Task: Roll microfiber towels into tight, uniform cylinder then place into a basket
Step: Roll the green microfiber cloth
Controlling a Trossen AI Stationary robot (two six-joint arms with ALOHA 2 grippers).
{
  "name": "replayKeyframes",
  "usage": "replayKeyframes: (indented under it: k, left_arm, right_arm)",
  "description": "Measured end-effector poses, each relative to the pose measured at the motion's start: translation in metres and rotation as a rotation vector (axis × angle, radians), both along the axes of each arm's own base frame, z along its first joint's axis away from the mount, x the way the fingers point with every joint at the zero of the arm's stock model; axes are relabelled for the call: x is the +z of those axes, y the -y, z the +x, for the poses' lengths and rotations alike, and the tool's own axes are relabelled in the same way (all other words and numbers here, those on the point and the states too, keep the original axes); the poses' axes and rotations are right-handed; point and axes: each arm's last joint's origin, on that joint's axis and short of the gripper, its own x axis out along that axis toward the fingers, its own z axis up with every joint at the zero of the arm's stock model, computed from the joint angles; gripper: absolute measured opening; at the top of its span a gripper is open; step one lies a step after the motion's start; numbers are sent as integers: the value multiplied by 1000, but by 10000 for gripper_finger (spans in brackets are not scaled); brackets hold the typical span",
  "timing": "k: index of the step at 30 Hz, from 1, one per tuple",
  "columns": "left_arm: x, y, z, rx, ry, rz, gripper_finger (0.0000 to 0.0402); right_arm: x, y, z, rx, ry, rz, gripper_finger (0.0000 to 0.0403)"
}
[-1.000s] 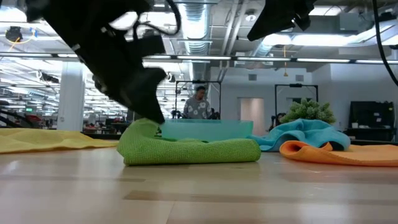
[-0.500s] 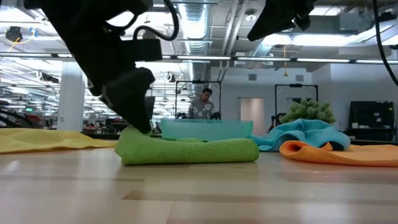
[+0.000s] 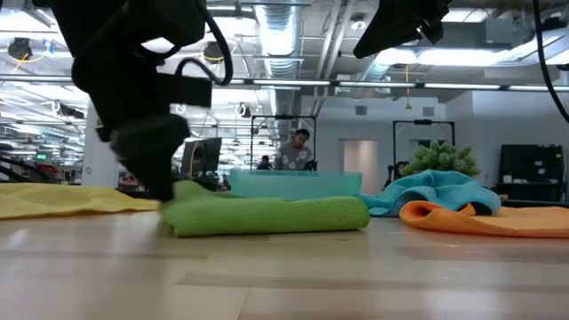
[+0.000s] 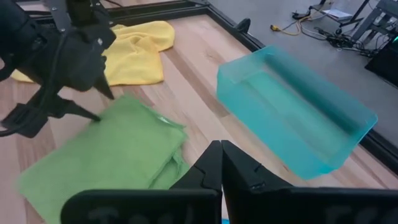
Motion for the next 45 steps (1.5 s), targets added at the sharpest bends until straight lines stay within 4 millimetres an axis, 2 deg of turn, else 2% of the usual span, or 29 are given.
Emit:
replayKeyframes:
  k: [2,6,10,16,19,24,29,36,40,45]
  left_arm:
    - [0,1,0,-18,-18,-22,196]
    - [5,1,-1,-45,23,87,196]
    - [26,7,-2,-65,110,137,196]
    - [50,20,-21,-66,200,181,196]
    - [46,29,-35,-33,230,181,196]
    - [24,36,-61,69,274,159,196]
    - [17,28,-83,160,337,157,196]
    - [35,-4,-111,218,497,158,196]
    - [39,-18,-122,249,622,46,196]
    - [34,-15,-120,146,777,-154,196]
  right_arm:
    - [0,0,0,0,0,0,24]
    - [0,0,0,0,1,0,24]
    - [0,0,0,1,0,-1,24]
    - [0,0,0,1,-1,-2,24]
    - [0,-1,0,3,2,0,24]
    - [0,-1,0,14,0,15,24]
    - [0,-1,1,20,2,23,24]
    - [1,-1,1,19,5,24,24]
    - [1,-1,1,19,8,26,24]
    - [1,-2,1,20,11,27,24]
